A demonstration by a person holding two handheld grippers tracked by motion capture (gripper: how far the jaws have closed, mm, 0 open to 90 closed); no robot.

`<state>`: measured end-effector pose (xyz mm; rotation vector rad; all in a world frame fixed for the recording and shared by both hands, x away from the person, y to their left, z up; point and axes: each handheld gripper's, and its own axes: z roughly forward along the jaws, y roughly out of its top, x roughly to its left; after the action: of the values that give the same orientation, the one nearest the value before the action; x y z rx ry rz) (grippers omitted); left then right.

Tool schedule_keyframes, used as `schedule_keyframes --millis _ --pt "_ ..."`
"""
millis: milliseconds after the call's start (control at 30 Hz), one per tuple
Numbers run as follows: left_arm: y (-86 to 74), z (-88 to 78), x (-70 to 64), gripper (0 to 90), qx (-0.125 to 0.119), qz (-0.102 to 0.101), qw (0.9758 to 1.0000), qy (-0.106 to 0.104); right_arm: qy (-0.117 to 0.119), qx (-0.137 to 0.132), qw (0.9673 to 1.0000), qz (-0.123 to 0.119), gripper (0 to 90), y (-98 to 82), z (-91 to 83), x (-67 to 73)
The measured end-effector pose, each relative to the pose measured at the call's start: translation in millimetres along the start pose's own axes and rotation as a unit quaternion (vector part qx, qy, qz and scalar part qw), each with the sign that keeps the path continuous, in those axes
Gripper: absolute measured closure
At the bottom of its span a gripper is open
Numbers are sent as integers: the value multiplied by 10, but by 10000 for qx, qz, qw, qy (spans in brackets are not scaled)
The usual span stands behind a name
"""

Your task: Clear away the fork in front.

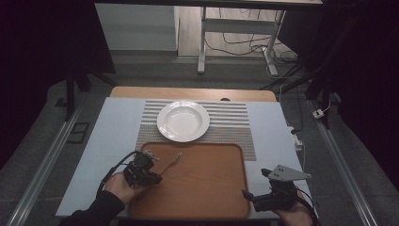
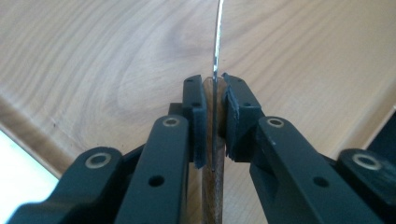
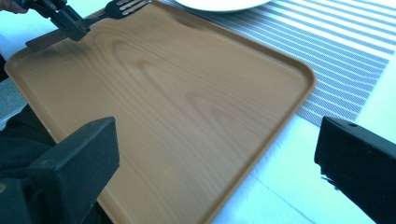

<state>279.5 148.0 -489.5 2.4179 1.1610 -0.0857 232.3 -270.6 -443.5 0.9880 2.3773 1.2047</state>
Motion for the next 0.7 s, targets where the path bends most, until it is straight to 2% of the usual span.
schedule_keyframes --millis 133,267,367,467,567,633,700 --pt "7 87 -10 792 217 -41 9996 187 -41 66 9999 75 2 -56 -37 -23" --pt "15 183 -35 784 395 38 9981 466 -69 107 9998 119 2 -89 -60 -37" --pt "15 190 -50 757 358 92 9982 477 -86 115 9998 138 2 -109 -71 -45" --pt "10 180 -41 660 291 141 9985 442 -116 149 9996 187 2 -126 -84 -59" --pt "10 109 -8 629 28 58 9995 324 -137 158 9995 243 2 -144 -95 -74" --pt "13 47 24 634 -153 -3 9995 281 -168 136 9994 278 2 -148 -105 -79" --pt "19 -8 51 677 -316 -15 9992 232 -194 151 9992 307 0 -153 -113 -82"
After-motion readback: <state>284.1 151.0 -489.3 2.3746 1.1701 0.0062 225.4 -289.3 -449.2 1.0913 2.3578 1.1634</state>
